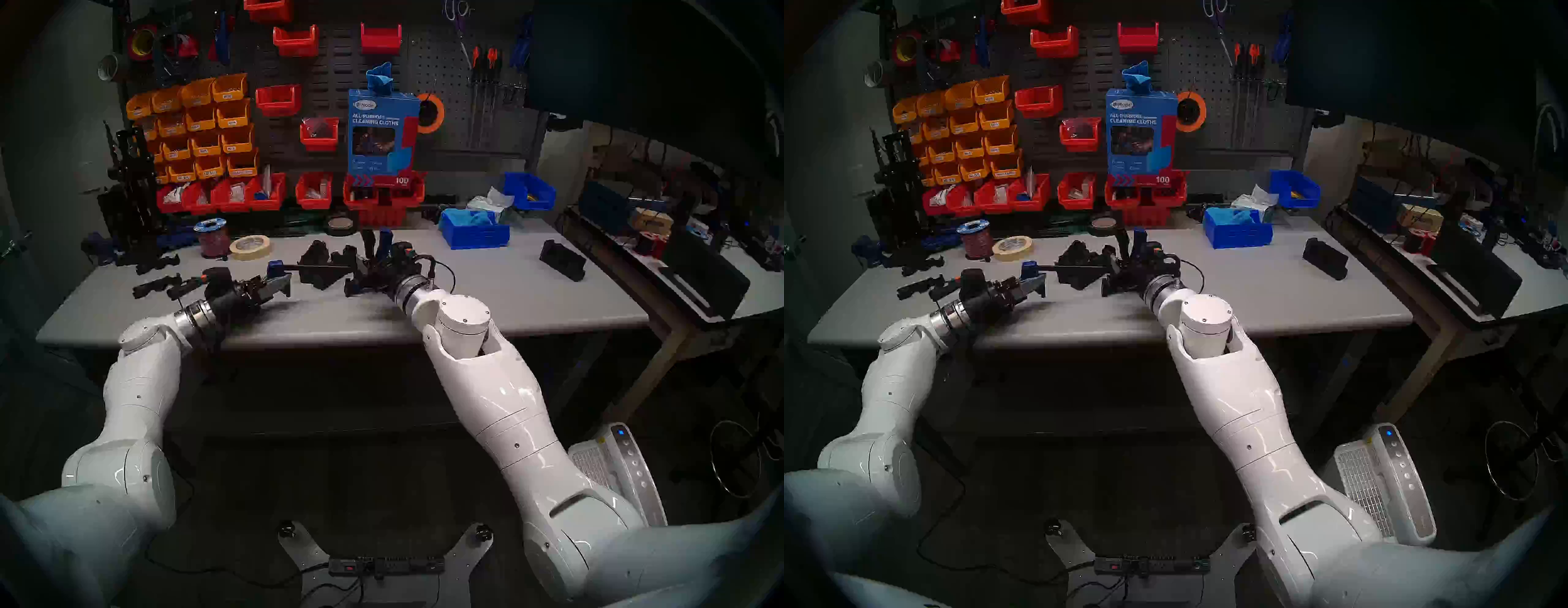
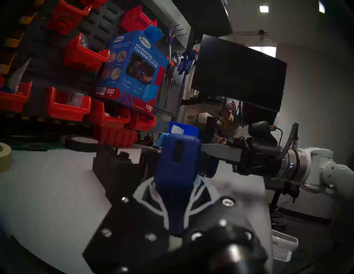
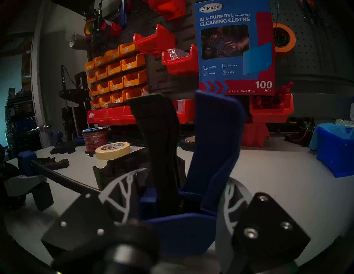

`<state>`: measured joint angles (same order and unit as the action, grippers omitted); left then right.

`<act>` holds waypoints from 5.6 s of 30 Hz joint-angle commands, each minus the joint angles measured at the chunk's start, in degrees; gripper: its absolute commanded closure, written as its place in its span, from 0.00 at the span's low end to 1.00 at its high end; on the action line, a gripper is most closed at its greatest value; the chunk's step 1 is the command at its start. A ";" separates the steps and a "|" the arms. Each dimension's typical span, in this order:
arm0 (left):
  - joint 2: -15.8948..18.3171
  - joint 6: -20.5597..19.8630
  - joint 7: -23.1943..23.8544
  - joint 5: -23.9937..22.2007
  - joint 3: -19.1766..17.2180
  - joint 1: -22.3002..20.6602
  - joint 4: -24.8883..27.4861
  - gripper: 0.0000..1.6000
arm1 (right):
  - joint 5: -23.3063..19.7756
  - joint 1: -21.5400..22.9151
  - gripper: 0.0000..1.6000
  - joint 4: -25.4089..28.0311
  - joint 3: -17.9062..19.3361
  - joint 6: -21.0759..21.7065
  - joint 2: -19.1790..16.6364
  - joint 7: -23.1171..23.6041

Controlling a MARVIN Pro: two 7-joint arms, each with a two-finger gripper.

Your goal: Clamp the two 3D printed pieces together with the clamp

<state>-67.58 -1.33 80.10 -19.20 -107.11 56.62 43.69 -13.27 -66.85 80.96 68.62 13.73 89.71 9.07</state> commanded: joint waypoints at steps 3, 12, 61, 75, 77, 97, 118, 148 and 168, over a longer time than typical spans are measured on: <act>0.98 1.15 -0.70 -0.01 -0.09 -7.27 -1.73 1.00 | -0.27 1.28 1.00 2.12 -1.29 -0.20 0.78 1.21; 1.19 1.69 -0.07 0.44 0.07 -7.98 -3.47 1.00 | -0.47 1.36 1.00 2.14 -1.52 -0.19 0.61 0.92; 0.39 2.58 2.24 5.17 3.82 -15.02 -16.87 1.00 | -1.79 1.58 1.00 1.70 -3.37 1.16 1.34 0.86; 0.81 2.42 4.90 2.95 1.59 -16.82 -17.31 1.00 | -1.83 2.50 1.00 1.01 -3.81 1.48 1.84 0.78; 0.98 2.27 4.43 2.88 1.22 -17.25 -17.34 1.00 | -1.83 2.62 1.00 0.93 -3.89 1.50 1.94 0.69; 0.68 1.30 4.90 3.61 -0.06 -17.56 -16.39 1.00 | -2.07 3.65 1.00 1.69 -3.63 0.86 1.45 -0.09; 0.90 1.28 4.90 3.85 -0.45 -17.81 -15.02 1.00 | -0.32 6.88 1.00 2.96 -3.53 0.45 0.48 0.07; 0.71 1.04 2.49 5.17 -0.31 -22.95 -16.27 1.00 | 1.12 7.35 1.00 3.67 -4.10 0.73 0.98 0.01; 1.19 0.87 -2.74 6.97 1.28 -26.83 -18.25 1.00 | 0.68 8.67 1.00 2.72 -4.31 0.84 1.33 -0.90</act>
<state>-65.61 0.22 78.78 -11.71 -105.84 35.82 24.00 -12.56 -60.58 81.83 66.18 15.02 88.92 6.90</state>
